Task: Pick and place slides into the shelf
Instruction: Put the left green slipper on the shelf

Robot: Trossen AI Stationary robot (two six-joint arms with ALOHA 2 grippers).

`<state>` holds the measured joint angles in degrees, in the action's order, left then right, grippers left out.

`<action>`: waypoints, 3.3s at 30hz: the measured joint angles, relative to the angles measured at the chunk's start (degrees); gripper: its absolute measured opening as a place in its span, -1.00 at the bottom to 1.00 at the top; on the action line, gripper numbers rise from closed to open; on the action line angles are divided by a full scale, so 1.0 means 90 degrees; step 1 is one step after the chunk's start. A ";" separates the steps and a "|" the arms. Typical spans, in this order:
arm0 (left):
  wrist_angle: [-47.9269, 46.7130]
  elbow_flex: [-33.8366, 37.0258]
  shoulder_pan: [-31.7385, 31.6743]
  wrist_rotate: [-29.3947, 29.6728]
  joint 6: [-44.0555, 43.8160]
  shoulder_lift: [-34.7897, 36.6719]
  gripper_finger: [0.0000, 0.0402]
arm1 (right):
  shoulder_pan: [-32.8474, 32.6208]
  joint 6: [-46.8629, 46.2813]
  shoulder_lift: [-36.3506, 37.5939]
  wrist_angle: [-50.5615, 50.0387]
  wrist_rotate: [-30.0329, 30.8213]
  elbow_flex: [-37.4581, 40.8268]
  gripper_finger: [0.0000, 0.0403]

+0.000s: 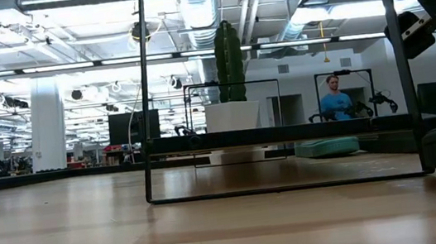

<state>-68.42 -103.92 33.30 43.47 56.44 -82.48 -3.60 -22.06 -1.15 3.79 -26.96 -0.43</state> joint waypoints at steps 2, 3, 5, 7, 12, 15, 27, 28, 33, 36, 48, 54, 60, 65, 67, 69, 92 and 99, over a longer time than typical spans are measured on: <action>-0.0091 0.0009 -0.0107 -0.0177 0.0053 -0.0031 -0.96 | -0.0002 -0.0002 -0.0002 0.0000 0.0000 0.0001 -1.00; -0.0142 0.0008 -0.0162 -0.0297 0.0112 -0.0051 -0.96 | -0.0002 -0.0001 0.0000 0.0000 0.0000 0.0002 -1.00; -0.0211 -0.0002 -0.0343 -0.0453 0.0331 -0.0114 -0.96 | -0.0001 -0.0001 -0.0001 0.0000 0.0000 0.0000 -1.00; -0.0365 0.0030 -0.0416 -0.0568 0.0484 -0.0167 -0.96 | -0.0002 -0.0002 0.0000 0.0002 0.0000 0.0000 -1.00; -0.0661 0.0239 -0.0766 -0.0672 0.0832 -0.0193 -0.96 | 0.0000 0.0000 0.0000 0.0000 -0.0001 0.0001 -1.00; -0.0660 0.0477 -0.0972 -0.0737 0.1128 -0.0169 -0.96 | -0.0002 -0.0002 -0.0002 0.0000 -0.0001 0.0002 -1.00; 0.0059 0.1686 -0.1267 -0.1437 0.1761 -0.0173 -0.96 | 0.0000 -0.0002 -0.0002 0.0000 -0.0002 0.0002 -1.00; 0.0176 0.1796 -0.1274 -0.1558 0.1761 -0.0185 -0.96 | -0.0002 -0.0002 0.0000 0.0000 -0.0002 0.0002 -1.00; 0.0927 0.2432 -0.1301 -0.1638 0.1873 -0.0181 -0.96 | -0.0002 -0.0002 -0.0001 0.0000 -0.0002 0.0001 -1.00; 0.1438 0.2765 -0.1357 -0.1755 0.1987 -0.0181 -0.96 | 0.0000 0.0000 0.0000 0.0000 -0.0002 0.0002 -1.00; 0.2973 0.3798 -0.1416 -0.2086 0.2259 -0.0179 -0.96 | 0.0000 -0.0002 0.0000 0.0000 0.0000 0.0002 -1.00; 0.3640 0.4265 -0.1372 -0.2131 0.2286 -0.0181 -0.97 | -0.0001 0.0000 -0.0001 0.0000 -0.0001 0.0002 -1.00; 0.4086 0.4605 -0.1292 -0.2131 0.2281 -0.0181 -0.97 | -0.0002 -0.0001 0.0000 0.0000 -0.0002 0.0001 -1.00; 0.4470 0.4888 -0.1187 -0.2150 0.2192 -0.0181 -0.97 | 0.0000 0.0000 -0.0002 0.0000 0.0000 0.0001 -1.00; 0.4466 0.4966 -0.1130 -0.2239 0.2051 -0.0184 -0.97 | -0.0001 -0.0001 -0.0002 0.0000 0.0000 0.0001 -1.00; 0.4435 0.5006 -0.1050 -0.2249 0.2010 -0.0182 -0.97 | -0.0001 -0.0002 -0.0001 0.0000 -0.0001 0.0002 -1.00; 0.5322 0.5015 -0.0697 -0.2343 0.2012 -0.0703 -0.97 | 0.0000 -0.0002 -0.0005 -0.0002 0.0002 0.0000 -1.00; 0.5350 0.5013 -0.0730 -0.2526 0.2205 -0.0812 -0.97 | -0.0002 -0.0001 -0.0010 -0.0002 0.0000 0.0001 -1.00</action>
<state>-20.26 -58.81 26.73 20.73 76.29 -89.79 -3.62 -22.07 -1.23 3.77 -26.96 -0.41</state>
